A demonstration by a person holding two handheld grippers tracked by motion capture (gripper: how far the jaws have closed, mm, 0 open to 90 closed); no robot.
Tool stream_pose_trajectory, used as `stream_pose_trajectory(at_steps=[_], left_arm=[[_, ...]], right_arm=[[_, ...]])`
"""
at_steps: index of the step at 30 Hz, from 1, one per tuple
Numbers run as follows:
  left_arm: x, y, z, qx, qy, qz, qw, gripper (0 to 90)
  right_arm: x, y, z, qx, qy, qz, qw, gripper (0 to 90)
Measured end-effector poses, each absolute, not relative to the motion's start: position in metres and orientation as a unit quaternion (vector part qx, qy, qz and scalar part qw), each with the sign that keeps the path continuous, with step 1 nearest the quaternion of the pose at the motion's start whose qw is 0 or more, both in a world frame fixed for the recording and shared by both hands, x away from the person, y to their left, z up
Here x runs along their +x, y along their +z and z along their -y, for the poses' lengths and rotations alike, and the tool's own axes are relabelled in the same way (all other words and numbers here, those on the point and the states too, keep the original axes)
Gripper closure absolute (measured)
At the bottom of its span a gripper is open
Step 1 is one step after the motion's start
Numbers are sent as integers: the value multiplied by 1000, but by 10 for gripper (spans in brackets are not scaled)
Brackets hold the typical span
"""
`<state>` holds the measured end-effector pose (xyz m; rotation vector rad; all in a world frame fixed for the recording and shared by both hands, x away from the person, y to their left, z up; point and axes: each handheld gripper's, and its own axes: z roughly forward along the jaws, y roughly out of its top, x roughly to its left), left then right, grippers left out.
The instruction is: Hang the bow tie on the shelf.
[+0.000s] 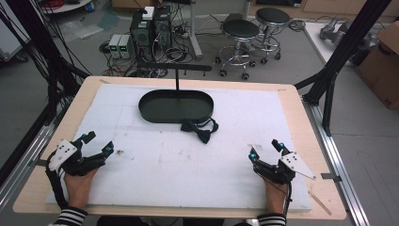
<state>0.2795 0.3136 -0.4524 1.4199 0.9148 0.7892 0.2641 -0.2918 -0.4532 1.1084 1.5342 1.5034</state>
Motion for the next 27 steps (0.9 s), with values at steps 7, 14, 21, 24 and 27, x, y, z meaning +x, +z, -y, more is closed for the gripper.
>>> stream_pose_trajectory(at_steps=[7,14,21,24,27], left_arm=[[279,-452,-312,613,343,-391,595,163],[279,-453,-312,612,342,-392,596,163],[279,-453,-313,611,342,-393,596,163],[279,-453,-312,611,342,-392,597,163],[279,-452,-313,611,342,-392,596,163]], right_arm=[[265,-453,292,432,581,-592,355,101],[265,-453,291,434,577,-588,364,101],[264,-453,290,428,574,-596,362,101],[264,-453,289,422,572,-602,363,101],[264,-453,288,417,569,-607,366,101]])
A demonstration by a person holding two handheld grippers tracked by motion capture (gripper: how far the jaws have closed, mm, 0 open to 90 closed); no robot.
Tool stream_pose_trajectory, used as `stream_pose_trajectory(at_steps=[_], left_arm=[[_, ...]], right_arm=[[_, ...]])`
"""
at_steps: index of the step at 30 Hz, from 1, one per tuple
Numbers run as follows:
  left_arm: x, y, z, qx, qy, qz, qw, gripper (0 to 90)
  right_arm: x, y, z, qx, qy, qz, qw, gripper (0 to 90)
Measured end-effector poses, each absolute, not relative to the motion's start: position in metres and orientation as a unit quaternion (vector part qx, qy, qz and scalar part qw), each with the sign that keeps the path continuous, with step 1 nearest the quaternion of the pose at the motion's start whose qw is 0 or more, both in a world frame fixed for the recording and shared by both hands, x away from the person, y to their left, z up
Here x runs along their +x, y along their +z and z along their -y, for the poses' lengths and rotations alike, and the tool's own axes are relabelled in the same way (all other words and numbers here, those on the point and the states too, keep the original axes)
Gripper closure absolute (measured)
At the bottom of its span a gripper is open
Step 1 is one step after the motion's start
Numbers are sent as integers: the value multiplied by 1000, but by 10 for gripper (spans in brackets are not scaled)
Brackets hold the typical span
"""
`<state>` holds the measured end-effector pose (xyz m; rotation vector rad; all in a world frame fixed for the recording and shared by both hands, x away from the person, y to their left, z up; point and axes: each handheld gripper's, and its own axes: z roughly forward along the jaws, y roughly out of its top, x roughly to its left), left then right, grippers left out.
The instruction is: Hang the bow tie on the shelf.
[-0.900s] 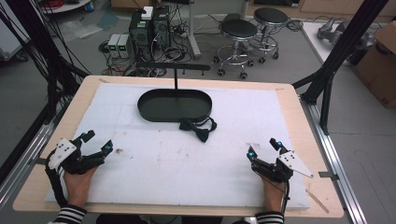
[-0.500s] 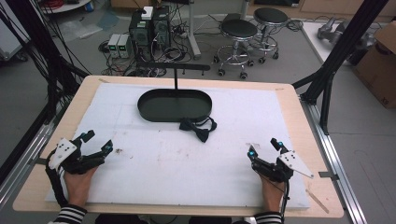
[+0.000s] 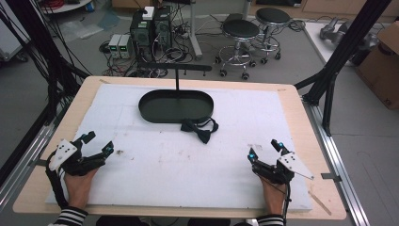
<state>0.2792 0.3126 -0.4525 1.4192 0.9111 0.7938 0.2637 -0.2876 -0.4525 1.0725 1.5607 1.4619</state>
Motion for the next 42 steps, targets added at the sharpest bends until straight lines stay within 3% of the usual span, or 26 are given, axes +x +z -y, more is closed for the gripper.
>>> stream_pose_trajectory(at_steps=[11,23,42], left_arm=[[279,-452,-313,612,341,-393,596,163],[279,-452,-313,611,341,-393,597,163],[279,-452,-313,611,341,-394,597,163]], right_arm=[[273,-433,284,421,564,-624,339,101],[309,-403,249,392,536,-703,255,102],[364,-397,195,381,484,-773,152,102]])
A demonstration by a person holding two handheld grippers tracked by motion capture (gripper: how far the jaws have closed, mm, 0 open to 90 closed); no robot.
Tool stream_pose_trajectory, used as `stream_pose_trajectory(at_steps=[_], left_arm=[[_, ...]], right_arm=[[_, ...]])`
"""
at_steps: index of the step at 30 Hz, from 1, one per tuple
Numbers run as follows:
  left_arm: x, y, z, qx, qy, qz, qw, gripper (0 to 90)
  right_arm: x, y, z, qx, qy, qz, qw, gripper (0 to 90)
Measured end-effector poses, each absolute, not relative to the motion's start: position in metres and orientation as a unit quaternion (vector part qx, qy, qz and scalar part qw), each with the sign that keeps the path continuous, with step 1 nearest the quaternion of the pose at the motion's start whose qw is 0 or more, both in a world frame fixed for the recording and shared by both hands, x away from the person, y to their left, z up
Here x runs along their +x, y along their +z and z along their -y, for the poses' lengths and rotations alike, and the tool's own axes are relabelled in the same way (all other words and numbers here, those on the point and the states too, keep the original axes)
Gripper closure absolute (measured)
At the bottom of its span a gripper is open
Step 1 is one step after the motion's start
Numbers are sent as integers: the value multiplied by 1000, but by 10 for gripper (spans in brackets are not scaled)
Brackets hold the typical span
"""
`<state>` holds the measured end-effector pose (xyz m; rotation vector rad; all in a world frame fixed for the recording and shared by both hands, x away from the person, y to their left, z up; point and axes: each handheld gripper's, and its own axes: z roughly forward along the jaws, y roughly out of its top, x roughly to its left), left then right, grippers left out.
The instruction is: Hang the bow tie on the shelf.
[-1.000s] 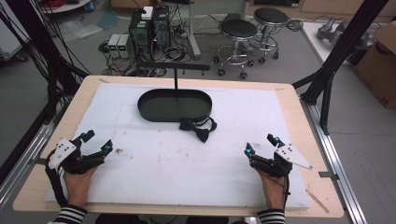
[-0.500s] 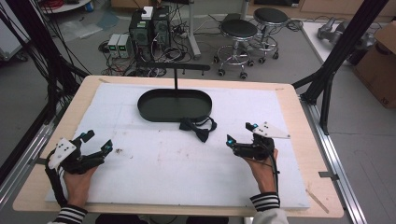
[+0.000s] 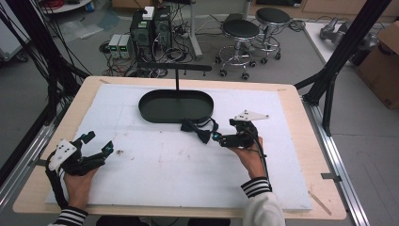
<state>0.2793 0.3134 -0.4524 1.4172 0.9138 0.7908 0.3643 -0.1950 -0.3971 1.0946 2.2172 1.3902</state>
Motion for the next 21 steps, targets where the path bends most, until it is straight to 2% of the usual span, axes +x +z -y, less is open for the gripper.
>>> stream_pose_trajectory(at_steps=[5,12,14,16,21], left_arm=[[279,-452,-314,610,341,-394,597,163],[279,-452,-314,611,341,-394,597,163],[279,-452,-314,610,341,-394,597,163],[279,-452,-314,609,340,-395,598,163],[280,-452,-314,609,340,-396,597,163]], right_arm=[[375,-398,183,381,490,-776,113,102],[391,-400,171,367,456,-806,85,102],[394,-402,166,363,437,-818,88,109],[396,-406,164,360,425,-827,79,151],[401,-416,159,361,391,-843,73,158]])
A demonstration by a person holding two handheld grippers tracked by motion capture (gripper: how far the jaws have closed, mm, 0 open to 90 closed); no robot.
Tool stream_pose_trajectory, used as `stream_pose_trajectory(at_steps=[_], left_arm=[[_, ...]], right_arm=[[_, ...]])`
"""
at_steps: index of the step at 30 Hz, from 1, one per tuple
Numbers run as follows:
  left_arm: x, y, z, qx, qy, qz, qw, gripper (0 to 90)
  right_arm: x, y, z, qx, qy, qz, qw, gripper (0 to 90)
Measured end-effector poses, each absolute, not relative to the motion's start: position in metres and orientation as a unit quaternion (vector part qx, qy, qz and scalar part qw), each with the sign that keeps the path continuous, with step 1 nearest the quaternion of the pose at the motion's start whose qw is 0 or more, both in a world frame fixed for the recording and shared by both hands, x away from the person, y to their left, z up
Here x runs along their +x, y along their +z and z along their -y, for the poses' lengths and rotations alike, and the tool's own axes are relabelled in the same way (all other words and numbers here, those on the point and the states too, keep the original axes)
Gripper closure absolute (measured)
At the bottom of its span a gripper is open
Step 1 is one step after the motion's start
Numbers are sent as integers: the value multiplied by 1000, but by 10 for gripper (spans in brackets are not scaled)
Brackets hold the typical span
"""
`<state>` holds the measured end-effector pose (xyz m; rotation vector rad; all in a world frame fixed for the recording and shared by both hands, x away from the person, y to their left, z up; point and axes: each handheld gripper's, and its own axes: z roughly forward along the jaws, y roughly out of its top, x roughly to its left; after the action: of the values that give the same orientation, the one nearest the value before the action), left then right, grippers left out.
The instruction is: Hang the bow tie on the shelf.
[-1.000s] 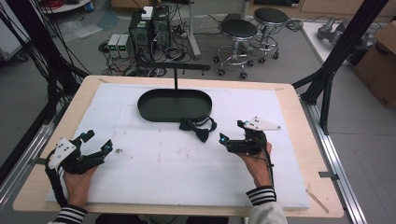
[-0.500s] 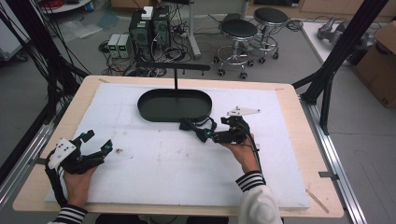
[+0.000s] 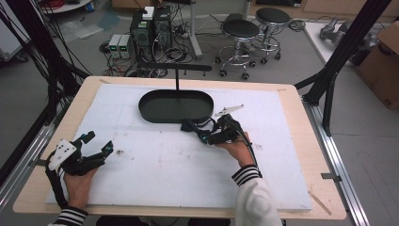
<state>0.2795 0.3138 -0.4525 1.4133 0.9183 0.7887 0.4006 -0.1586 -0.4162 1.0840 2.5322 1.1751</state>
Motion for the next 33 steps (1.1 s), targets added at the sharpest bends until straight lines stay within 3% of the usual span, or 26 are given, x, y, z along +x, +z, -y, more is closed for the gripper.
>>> stream_pose_trajectory(at_steps=[15,20,25,33], left_arm=[[280,-452,-314,609,339,-397,597,163],[280,-452,-314,608,339,-398,597,163],[280,-452,-315,606,338,-400,598,163],[280,-452,-314,607,339,-399,598,163]], right_arm=[[406,-426,147,381,358,-849,71,438],[405,-425,148,390,361,-844,75,650],[403,-425,144,381,350,-852,83,799],[402,-424,143,378,350,-853,85,834]])
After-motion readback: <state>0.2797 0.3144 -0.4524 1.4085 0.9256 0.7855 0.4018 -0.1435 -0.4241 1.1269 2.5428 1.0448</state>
